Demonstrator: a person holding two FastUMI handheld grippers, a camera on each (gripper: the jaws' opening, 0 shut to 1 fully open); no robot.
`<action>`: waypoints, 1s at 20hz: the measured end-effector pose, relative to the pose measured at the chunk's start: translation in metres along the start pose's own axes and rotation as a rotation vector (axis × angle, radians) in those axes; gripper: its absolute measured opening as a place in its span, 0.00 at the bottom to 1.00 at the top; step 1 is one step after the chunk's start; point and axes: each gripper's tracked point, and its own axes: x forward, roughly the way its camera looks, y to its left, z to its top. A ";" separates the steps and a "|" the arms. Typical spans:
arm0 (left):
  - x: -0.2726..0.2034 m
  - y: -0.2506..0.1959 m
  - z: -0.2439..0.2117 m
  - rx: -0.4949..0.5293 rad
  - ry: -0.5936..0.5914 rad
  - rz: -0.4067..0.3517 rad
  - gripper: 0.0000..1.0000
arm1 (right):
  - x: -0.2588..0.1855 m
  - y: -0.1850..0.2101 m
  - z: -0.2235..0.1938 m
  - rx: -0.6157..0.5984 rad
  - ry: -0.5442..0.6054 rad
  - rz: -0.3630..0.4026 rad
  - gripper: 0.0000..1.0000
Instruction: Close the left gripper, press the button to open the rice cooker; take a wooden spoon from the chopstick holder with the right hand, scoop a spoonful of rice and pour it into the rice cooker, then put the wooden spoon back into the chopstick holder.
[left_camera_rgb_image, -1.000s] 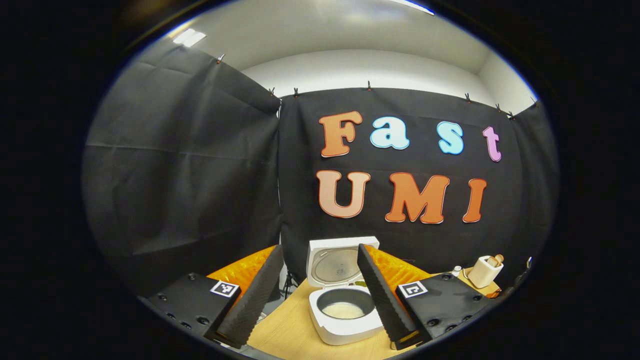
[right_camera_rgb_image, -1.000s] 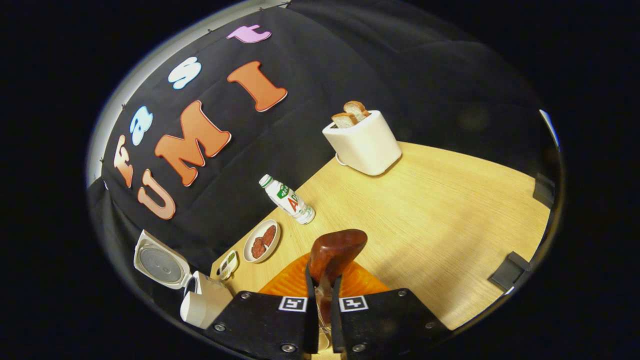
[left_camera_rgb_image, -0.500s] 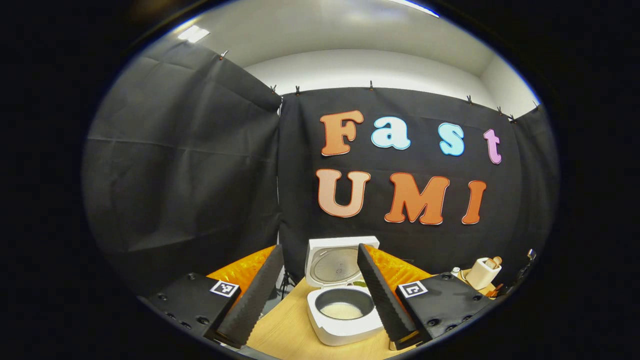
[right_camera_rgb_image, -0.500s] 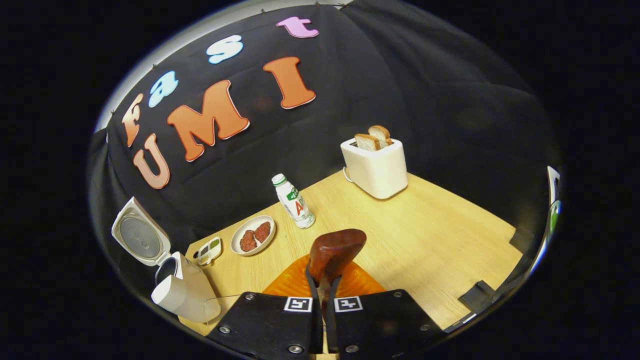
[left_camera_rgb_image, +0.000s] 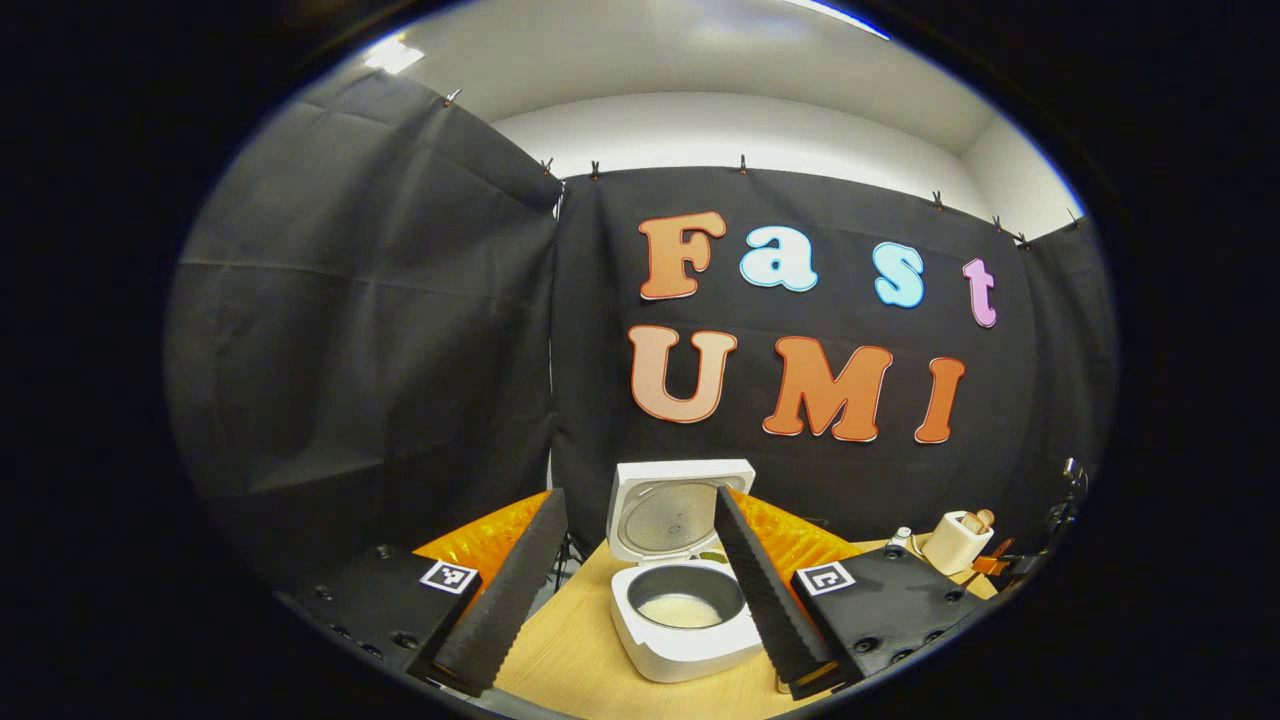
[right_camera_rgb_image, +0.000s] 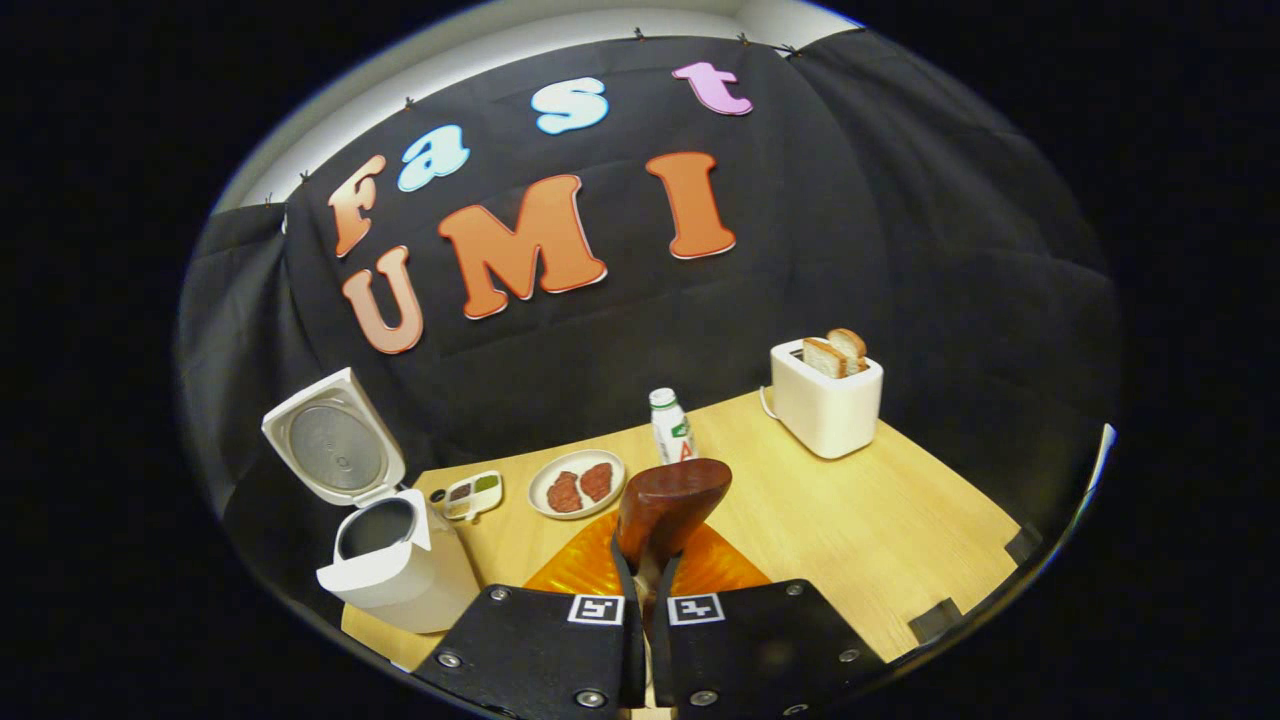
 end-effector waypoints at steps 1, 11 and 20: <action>-0.003 0.002 0.002 0.004 -0.005 0.003 1.00 | 0.002 0.013 -0.003 -0.014 0.001 0.022 0.02; -0.010 0.038 0.004 0.048 -0.006 0.068 0.97 | 0.030 0.065 -0.106 -0.258 0.129 0.041 0.02; -0.009 0.036 -0.006 0.055 0.022 0.071 1.00 | 0.020 0.056 -0.150 -0.394 0.153 -0.010 0.02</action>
